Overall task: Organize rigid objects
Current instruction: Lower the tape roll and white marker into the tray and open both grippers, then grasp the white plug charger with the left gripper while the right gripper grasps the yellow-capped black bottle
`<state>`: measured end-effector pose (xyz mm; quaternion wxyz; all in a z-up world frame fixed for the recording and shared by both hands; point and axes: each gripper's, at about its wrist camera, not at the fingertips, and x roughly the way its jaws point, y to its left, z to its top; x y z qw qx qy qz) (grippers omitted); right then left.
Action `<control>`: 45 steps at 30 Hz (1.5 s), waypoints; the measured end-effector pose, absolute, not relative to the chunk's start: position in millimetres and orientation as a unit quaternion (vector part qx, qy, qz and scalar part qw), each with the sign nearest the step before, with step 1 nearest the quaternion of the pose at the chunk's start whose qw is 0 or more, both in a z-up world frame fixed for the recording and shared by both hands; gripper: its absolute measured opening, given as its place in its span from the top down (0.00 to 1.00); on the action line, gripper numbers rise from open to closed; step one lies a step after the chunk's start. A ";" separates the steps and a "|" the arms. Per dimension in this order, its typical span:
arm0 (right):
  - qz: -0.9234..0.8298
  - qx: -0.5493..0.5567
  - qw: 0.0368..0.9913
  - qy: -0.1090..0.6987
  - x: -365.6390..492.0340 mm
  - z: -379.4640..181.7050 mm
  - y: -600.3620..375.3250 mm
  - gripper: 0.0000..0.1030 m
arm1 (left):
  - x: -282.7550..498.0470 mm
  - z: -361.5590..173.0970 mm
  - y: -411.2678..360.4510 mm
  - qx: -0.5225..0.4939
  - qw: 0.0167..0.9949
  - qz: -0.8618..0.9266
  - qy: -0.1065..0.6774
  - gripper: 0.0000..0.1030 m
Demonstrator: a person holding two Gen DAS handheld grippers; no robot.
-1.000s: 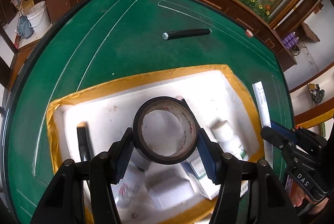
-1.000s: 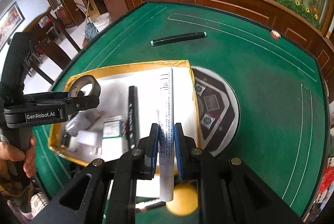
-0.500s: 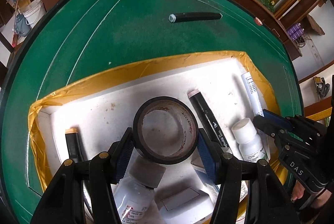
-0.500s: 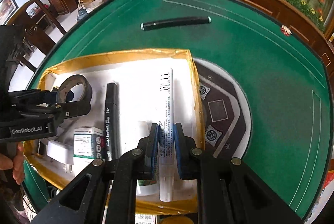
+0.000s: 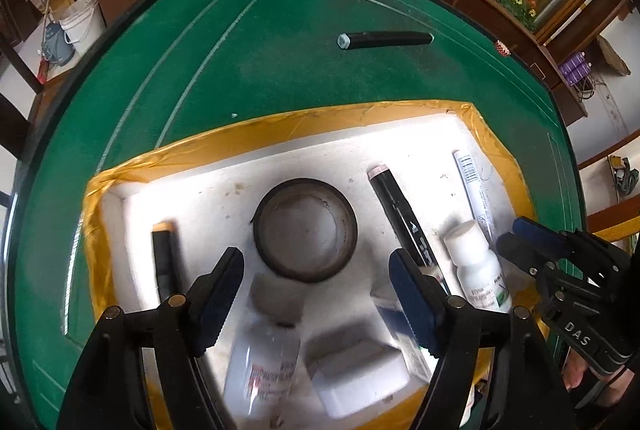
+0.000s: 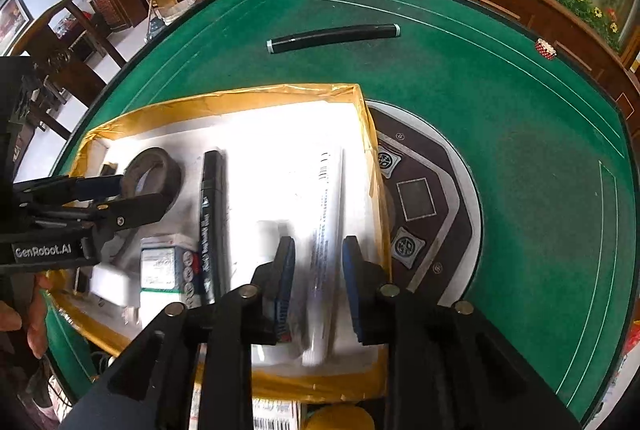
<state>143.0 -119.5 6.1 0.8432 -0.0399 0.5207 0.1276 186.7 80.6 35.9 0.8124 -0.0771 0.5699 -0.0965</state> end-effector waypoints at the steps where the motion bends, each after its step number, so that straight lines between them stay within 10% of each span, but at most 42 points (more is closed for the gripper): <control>1: 0.130 -0.037 0.845 0.517 137.7 10.4 -121.0 0.73 | 183.1 39.3 82.4 -0.078 0.814 -0.095 0.567 0.24; 16: 0.149 0.037 0.862 0.483 41.2 44.0 -179.6 0.34 | 70.8 76.2 69.7 -0.102 0.826 -0.109 0.544 0.20; 30: 0.160 -0.020 0.838 0.521 32.7 3.7 -164.0 0.48 | 35.0 42.8 33.5 -0.099 0.809 -0.109 0.570 0.20; 38: 0.151 -0.034 0.839 0.522 41.0 -6.1 -154.4 0.62 | 34.1 42.1 18.0 -0.051 0.824 -0.091 0.557 0.42; 40: 0.150 -0.040 0.840 0.520 40.2 -5.5 -153.9 0.62 | 32.6 44.1 10.9 -0.045 0.824 -0.107 0.554 0.73; 45: 0.151 -0.038 0.841 0.518 31.1 -2.2 -156.1 0.62 | 27.9 45.4 -6.6 -0.008 0.827 -0.117 0.550 0.73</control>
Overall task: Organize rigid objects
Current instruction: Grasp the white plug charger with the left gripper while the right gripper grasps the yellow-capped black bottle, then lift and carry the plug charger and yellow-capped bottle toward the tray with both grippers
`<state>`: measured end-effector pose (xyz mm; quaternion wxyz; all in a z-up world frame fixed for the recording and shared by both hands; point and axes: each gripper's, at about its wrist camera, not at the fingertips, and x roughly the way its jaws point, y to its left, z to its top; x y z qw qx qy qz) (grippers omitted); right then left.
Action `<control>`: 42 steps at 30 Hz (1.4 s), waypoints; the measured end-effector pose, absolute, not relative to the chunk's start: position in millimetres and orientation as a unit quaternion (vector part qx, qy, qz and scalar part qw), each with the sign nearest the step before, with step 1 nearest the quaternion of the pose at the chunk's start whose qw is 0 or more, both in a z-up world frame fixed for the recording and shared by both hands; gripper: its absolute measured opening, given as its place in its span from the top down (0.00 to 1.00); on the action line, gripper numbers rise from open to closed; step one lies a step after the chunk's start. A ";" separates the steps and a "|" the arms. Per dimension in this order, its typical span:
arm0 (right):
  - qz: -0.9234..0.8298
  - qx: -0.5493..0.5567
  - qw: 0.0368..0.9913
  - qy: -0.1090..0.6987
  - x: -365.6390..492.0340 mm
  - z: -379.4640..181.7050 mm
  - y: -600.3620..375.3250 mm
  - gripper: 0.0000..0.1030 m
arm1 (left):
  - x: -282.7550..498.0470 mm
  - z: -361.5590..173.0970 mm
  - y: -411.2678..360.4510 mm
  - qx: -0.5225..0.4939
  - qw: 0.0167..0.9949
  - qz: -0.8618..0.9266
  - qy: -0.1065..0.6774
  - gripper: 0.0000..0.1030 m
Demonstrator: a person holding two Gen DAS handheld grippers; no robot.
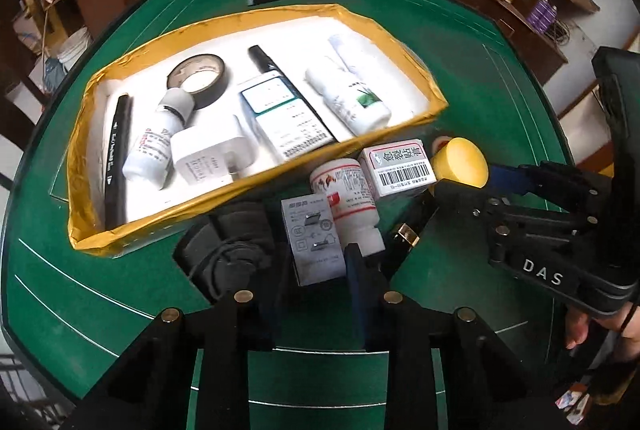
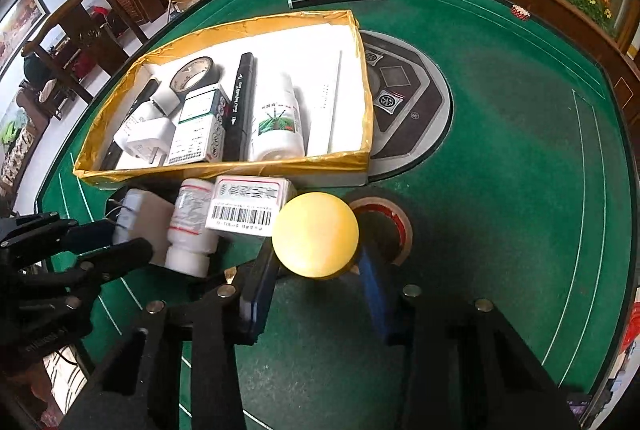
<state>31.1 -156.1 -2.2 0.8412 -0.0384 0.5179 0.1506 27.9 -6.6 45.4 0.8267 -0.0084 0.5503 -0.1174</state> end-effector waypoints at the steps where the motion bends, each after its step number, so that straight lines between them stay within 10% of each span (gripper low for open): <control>1: 0.150 -0.039 0.841 0.518 28.8 -1.5 -157.2 0.62 | 27.4 45.5 -5.8 -0.011 0.826 -0.120 0.551 0.73; 42: 0.175 0.003 0.829 0.532 -38.0 -5.1 -168.0 0.62 | -10.4 31.2 -0.8 -0.061 0.804 -0.140 0.574 0.71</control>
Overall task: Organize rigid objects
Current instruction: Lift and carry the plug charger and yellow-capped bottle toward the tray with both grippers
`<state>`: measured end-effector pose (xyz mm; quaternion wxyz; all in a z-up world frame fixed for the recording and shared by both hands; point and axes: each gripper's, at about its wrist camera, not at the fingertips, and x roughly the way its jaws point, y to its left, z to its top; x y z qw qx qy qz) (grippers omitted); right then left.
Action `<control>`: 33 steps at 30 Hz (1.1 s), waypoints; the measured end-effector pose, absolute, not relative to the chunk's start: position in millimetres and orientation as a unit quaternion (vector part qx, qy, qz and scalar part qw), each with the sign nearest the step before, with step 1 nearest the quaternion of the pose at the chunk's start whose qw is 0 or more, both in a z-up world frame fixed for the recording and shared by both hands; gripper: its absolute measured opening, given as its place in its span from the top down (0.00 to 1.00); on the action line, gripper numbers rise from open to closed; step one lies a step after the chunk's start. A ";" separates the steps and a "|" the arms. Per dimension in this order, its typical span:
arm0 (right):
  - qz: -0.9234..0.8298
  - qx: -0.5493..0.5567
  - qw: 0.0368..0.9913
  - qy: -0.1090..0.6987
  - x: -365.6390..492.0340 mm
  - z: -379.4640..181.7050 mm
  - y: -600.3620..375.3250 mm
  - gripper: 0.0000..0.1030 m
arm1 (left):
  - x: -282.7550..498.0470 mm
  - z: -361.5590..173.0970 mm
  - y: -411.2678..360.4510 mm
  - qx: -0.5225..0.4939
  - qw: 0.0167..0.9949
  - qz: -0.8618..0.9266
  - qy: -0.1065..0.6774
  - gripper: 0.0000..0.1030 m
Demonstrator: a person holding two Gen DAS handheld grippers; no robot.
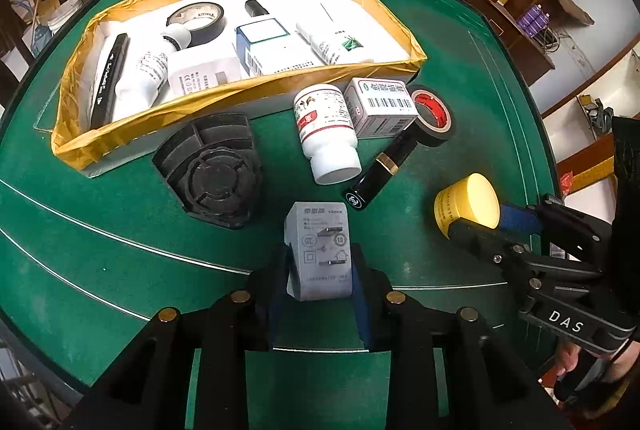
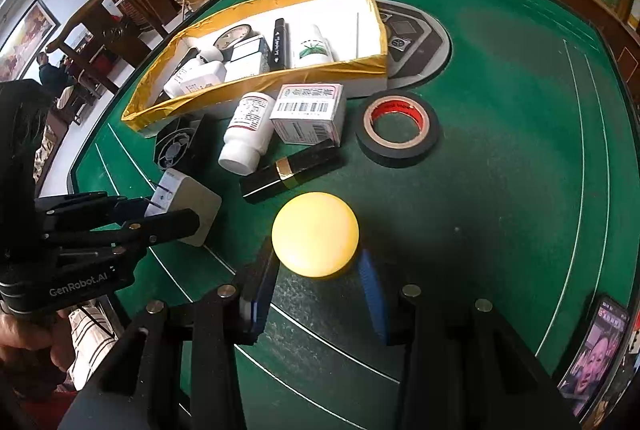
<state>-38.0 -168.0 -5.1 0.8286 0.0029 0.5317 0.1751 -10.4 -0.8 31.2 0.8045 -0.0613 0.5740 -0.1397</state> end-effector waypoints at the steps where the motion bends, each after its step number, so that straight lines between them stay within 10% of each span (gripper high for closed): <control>1: 0.174 0.004 0.829 0.532 -37.9 -5.3 -168.8 0.62 | -10.0 31.1 -0.9 -0.064 0.803 -0.141 0.575 0.71; 33: 0.181 0.019 0.829 0.528 -48.7 -9.1 -187.8 0.62 | 0.6 23.4 -29.7 -0.028 0.805 -0.111 0.581 0.71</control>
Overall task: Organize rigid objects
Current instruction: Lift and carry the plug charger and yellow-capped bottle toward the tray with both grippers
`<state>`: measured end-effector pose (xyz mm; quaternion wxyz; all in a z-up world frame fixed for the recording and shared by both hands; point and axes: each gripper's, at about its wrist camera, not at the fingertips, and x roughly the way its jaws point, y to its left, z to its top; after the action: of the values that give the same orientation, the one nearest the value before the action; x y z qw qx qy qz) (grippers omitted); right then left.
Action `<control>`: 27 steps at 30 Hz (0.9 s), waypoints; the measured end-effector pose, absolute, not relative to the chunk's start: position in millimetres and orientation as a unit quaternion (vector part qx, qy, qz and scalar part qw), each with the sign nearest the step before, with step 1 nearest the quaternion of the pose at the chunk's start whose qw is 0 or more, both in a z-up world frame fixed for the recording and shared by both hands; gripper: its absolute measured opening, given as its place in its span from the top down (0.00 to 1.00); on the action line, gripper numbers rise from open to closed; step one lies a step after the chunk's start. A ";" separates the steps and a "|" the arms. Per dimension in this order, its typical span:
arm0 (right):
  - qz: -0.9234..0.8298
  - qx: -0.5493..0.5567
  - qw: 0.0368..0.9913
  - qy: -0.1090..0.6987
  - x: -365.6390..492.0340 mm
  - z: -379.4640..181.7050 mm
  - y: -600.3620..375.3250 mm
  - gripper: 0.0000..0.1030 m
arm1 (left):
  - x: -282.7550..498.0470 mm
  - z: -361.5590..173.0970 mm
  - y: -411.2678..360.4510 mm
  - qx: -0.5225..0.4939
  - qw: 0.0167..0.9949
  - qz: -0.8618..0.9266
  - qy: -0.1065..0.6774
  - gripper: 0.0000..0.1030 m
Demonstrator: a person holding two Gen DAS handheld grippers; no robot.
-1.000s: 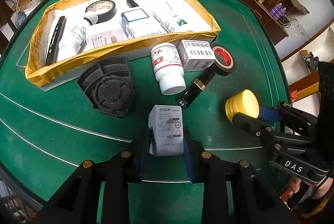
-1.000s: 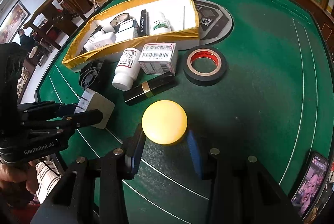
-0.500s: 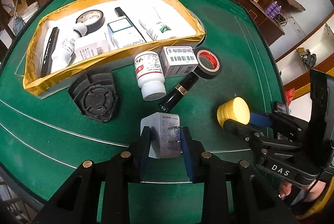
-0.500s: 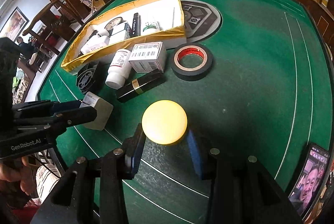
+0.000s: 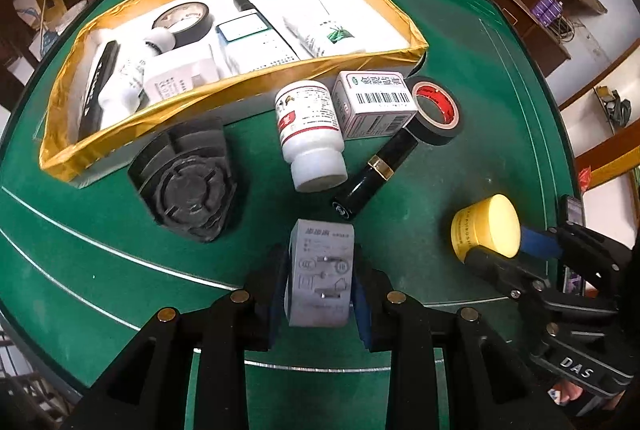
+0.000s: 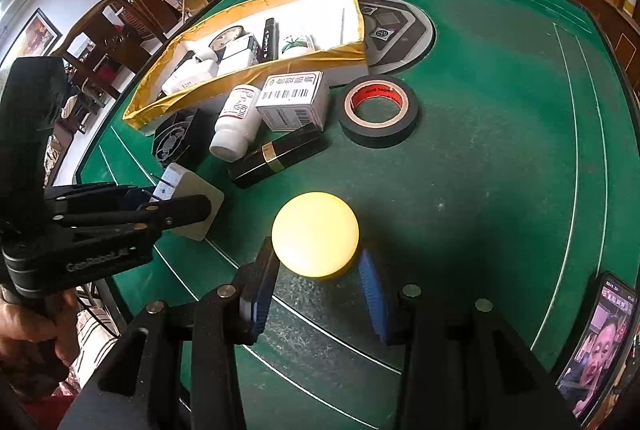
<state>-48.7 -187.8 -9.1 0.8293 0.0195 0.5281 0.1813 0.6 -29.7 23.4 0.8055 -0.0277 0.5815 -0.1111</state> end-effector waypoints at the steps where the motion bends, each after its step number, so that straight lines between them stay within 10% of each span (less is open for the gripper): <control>1: 0.181 0.019 0.829 0.528 -48.5 -9.0 -187.7 0.62 | 0.7 23.2 -29.6 -0.028 0.807 -0.112 0.579 0.73; 27: 0.179 0.017 0.837 0.517 -31.8 3.7 -183.4 0.62 | 17.0 89.6 8.6 -0.084 0.838 -0.124 0.525 0.76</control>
<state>-31.8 -183.4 3.7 0.8371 0.0166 0.5166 0.1789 17.0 8.6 89.6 0.8380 -0.0838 0.5247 -0.1242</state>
